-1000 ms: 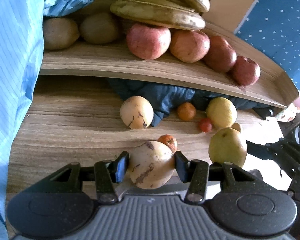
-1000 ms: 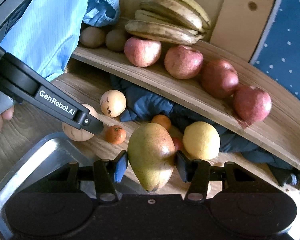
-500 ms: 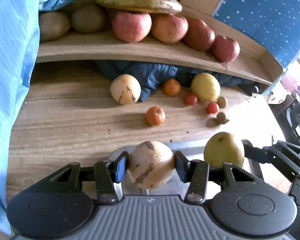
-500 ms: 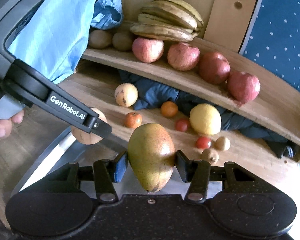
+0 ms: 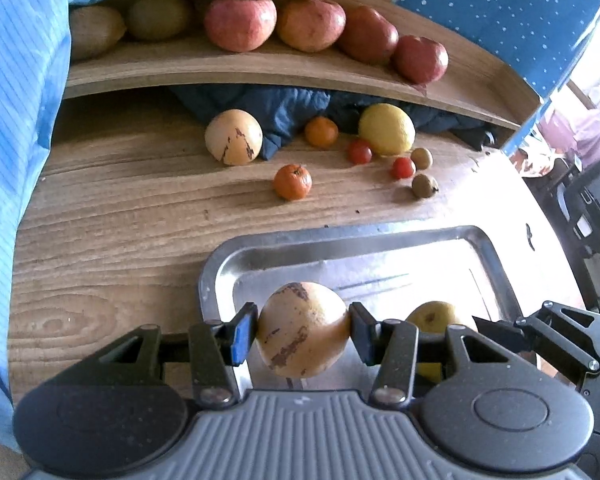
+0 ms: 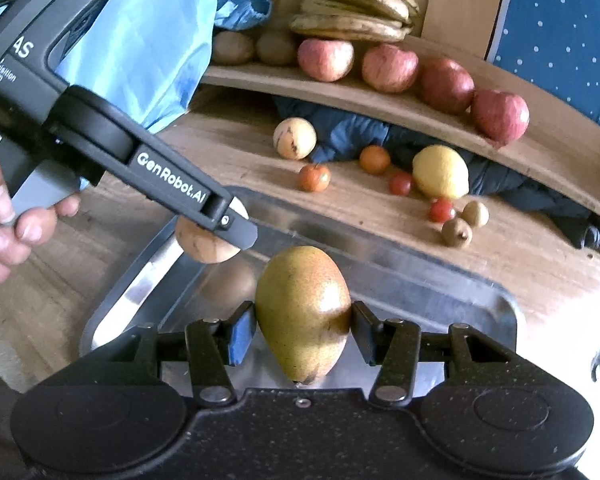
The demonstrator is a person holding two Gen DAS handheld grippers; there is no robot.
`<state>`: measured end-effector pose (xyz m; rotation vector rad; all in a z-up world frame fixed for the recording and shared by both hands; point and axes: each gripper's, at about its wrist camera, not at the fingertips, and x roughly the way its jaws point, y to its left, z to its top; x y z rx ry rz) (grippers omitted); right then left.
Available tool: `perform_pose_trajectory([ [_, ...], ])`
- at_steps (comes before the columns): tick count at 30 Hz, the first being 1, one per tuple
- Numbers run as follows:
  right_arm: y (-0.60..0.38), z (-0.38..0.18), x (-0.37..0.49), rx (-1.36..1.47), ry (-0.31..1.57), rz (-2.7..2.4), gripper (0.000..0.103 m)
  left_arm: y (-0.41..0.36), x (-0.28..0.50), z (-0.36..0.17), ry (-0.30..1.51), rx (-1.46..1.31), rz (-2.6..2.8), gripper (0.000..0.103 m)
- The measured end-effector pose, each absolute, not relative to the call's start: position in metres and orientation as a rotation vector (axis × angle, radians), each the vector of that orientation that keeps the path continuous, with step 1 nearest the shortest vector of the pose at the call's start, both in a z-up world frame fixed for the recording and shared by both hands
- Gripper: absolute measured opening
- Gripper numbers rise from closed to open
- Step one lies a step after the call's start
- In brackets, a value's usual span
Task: Organize fruits
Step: 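Carry the pale fruit and mango with both tools over the steel tray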
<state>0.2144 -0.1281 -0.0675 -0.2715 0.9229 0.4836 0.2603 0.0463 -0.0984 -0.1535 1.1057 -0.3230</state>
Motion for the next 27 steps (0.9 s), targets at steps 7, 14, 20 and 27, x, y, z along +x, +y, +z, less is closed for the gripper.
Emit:
perform_pose_trajectory([
  [7,-0.124,-0.067,0.199,-0.258,0.962,0.489,0.053,0.048,0.251,-0.103,1.131,-0.129,-0.365,0.054],
  [14,-0.117,-0.068,0.191,-0.256,1.006,0.529,0.053,0.048,0.245,-0.106,1.152,-0.124,-0.39,0.054],
  [20,-0.112,-0.069,0.187,-0.256,1.042,0.56,0.053,0.048,0.243,-0.107,1.157,-0.122,-0.388,0.054],
  [27,-0.113,-0.071,0.184,-0.258,1.048,0.553,0.054,0.048,0.238,-0.109,1.163,-0.114,-0.388,0.054],
])
